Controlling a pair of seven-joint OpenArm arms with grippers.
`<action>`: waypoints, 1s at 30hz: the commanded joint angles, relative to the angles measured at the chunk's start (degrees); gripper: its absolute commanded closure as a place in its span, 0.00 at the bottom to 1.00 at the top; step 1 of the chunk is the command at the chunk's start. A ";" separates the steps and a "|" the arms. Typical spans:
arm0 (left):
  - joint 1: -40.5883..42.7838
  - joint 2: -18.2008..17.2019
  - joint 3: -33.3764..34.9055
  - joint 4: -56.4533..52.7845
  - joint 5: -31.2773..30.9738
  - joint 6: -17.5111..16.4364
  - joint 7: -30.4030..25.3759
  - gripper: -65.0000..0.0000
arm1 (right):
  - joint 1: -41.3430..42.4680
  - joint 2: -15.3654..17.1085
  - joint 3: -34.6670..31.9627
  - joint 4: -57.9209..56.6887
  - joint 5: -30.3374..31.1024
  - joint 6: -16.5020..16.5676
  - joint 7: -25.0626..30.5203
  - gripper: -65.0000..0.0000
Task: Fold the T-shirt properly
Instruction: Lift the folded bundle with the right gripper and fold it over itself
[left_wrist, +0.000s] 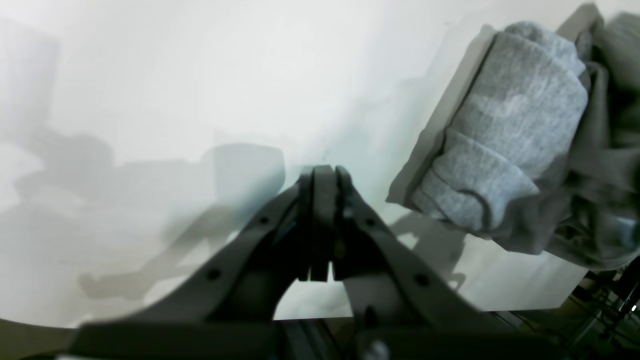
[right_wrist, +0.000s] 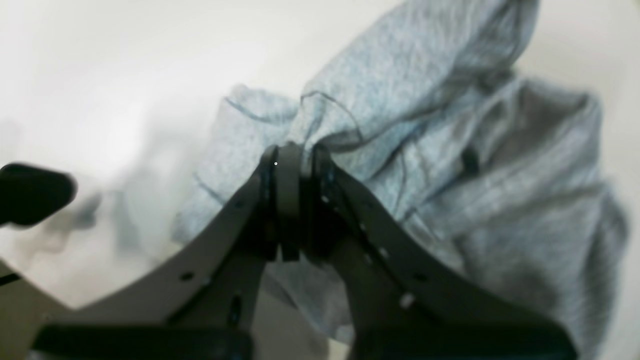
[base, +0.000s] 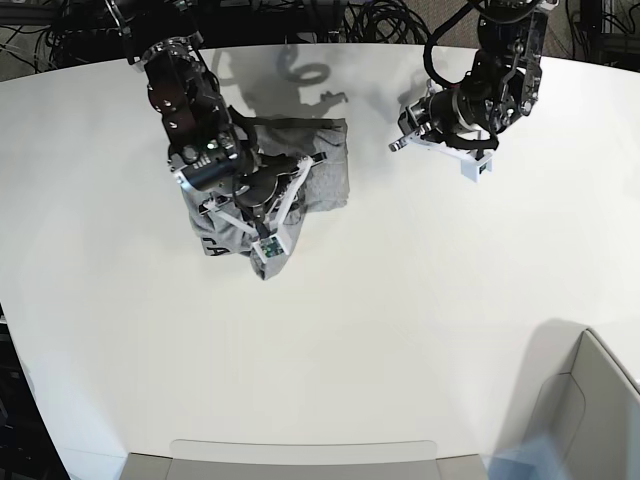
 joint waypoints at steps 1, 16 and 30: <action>-0.40 -0.34 -0.12 0.98 -1.63 1.99 1.46 1.00 | 1.24 0.01 -1.02 -0.22 -0.69 -1.60 0.69 1.00; -0.48 -0.34 0.14 0.71 -1.63 1.99 1.46 1.00 | 1.59 2.20 -5.68 11.48 2.65 -2.83 10.01 0.54; -0.48 -0.25 0.23 0.71 -1.54 1.99 1.46 1.00 | 5.63 7.92 22.02 -1.01 3.00 1.21 7.19 0.99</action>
